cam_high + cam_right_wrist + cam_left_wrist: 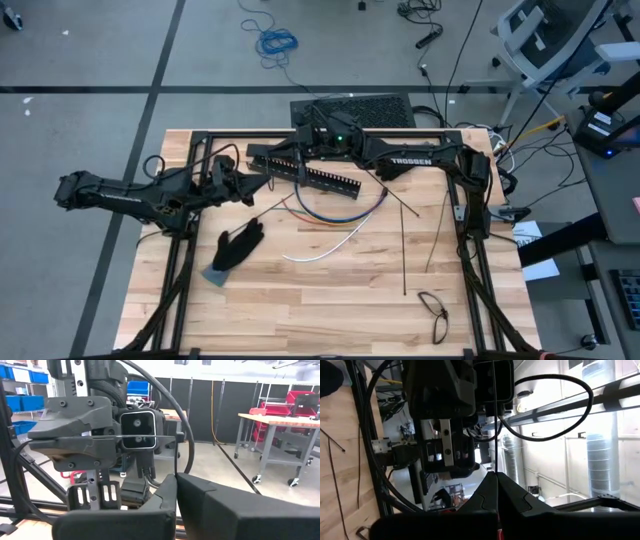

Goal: Ziptie cables
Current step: Prepare the zip tie

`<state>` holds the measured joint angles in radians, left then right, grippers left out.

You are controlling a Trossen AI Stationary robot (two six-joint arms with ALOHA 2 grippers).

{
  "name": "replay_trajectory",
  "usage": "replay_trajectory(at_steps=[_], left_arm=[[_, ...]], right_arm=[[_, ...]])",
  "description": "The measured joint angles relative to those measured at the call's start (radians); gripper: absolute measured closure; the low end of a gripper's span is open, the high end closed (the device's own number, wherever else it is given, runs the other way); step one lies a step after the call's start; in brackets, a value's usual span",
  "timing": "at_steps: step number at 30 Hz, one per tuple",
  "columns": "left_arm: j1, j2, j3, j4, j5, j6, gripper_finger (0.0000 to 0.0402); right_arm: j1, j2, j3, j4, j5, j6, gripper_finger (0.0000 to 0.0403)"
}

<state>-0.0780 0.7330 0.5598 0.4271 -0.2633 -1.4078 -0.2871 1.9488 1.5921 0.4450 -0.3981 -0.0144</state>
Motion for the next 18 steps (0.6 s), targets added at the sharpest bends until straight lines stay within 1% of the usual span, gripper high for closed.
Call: replay_trajectory(at_steps=[18], left_arm=[[0.000, 0.000, 0.000, 0.002, -0.027, 0.002, 0.0401]], right_arm=[[-0.006, 0.000, 0.000, -0.001, 0.002, -0.005, 0.0403]])
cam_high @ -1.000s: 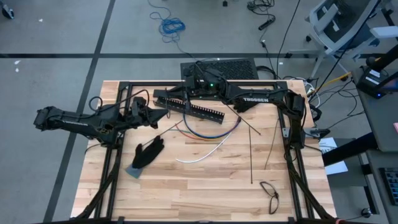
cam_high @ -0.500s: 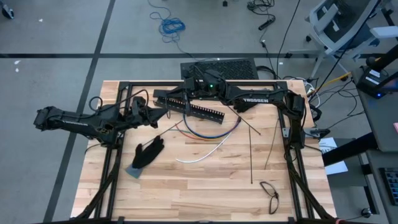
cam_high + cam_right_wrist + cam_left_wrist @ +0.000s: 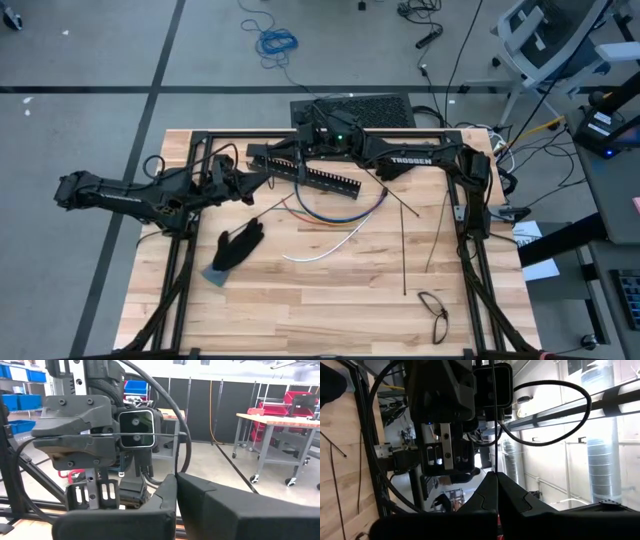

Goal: Ziptie cables
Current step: Prepare the zip tie

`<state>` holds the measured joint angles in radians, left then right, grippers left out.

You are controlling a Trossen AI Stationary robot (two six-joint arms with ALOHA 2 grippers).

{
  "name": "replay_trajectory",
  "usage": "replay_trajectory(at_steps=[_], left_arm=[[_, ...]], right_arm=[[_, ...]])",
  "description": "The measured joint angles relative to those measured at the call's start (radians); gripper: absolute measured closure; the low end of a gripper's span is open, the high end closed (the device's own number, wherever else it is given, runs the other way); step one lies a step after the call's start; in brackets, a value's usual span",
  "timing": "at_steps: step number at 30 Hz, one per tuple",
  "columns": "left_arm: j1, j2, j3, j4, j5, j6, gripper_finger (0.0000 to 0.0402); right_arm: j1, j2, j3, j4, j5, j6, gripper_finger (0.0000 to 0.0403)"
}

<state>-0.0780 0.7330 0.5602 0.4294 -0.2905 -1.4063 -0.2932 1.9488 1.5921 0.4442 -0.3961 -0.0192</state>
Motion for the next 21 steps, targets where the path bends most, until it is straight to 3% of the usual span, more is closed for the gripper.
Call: replay_trajectory(at_steps=[21], left_arm=[[0.000, 0.000, 0.000, 0.010, 0.029, -0.028, 0.0401]], right_arm=[[-0.002, 0.000, 0.000, 0.000, 0.002, 0.000, 0.0403]])
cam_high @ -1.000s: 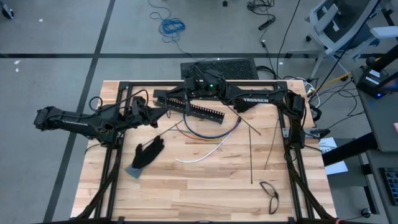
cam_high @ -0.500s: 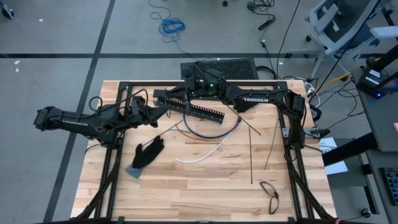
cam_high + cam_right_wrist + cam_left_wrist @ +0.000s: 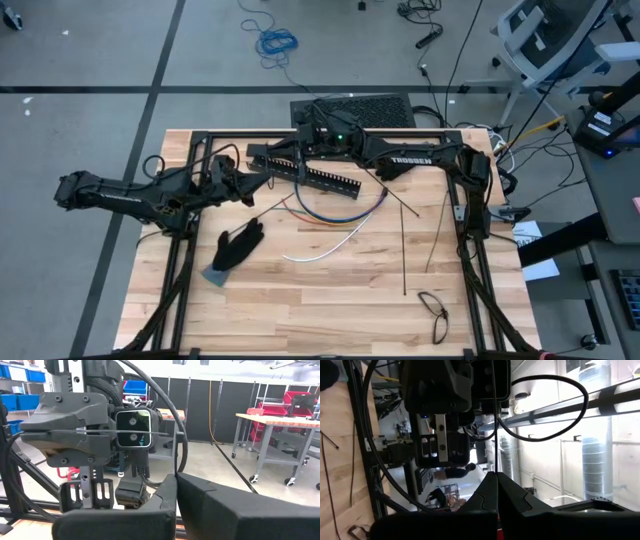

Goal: Ziptie cables
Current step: Prepare the zip tie

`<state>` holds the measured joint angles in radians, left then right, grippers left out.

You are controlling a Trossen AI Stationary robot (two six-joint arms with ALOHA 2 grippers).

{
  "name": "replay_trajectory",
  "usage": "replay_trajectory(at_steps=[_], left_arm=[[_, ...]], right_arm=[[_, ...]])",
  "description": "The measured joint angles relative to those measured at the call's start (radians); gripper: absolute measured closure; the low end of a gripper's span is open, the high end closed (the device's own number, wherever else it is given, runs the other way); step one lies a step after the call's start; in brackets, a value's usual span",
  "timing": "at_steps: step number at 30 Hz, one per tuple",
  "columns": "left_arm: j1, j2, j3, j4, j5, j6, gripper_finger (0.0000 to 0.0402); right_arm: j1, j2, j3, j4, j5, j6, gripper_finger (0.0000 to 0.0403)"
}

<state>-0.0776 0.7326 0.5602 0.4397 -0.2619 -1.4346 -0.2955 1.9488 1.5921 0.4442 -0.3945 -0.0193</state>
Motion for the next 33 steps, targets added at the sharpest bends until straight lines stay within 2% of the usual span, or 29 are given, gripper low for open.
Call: replay_trajectory(at_steps=[33], left_arm=[[0.000, 0.000, 0.000, -0.008, -0.028, 0.010, 0.0401]], right_arm=[[0.003, 0.000, 0.000, 0.000, -0.031, 0.006, 0.0403]])
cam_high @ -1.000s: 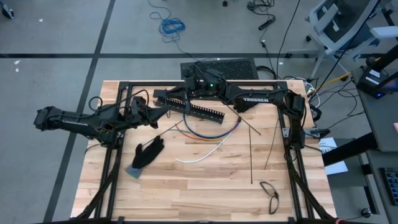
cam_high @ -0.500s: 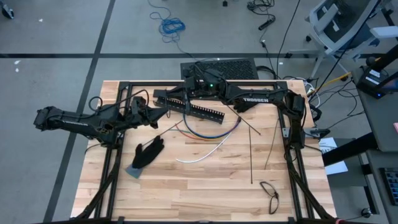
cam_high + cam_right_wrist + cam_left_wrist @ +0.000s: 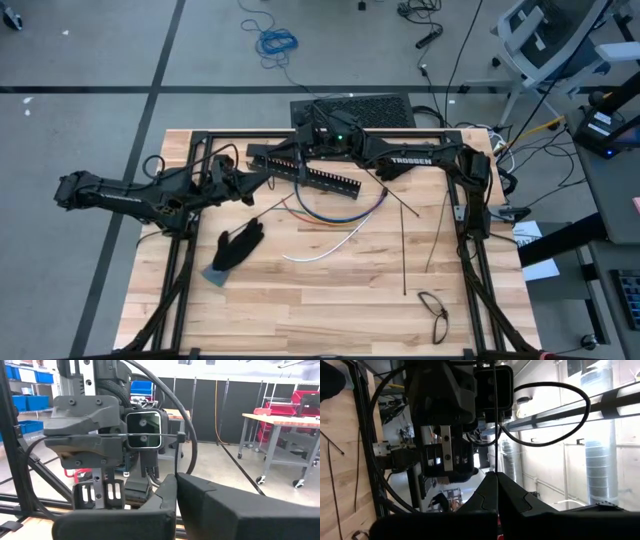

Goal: Ziptie cables
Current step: Prepare the zip tie

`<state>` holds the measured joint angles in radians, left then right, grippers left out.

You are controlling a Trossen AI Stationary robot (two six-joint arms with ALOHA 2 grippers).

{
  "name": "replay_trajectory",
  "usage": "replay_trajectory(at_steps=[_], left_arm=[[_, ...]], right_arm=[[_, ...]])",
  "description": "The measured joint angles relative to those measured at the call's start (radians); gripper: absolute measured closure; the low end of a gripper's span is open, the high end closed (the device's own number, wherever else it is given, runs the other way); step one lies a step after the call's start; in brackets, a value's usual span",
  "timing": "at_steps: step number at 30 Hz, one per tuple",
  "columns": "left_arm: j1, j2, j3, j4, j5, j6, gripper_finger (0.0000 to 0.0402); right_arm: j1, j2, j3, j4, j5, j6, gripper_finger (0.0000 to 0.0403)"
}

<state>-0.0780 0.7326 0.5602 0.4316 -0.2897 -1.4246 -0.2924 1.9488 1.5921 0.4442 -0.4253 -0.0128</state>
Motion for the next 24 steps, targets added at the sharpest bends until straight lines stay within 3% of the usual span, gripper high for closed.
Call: replay_trajectory(at_steps=[24], left_arm=[[0.000, 0.000, 0.000, 0.006, -0.094, -0.010, 0.0401]], right_arm=[[0.012, 0.000, 0.000, 0.000, -0.019, -0.061, 0.0403]])
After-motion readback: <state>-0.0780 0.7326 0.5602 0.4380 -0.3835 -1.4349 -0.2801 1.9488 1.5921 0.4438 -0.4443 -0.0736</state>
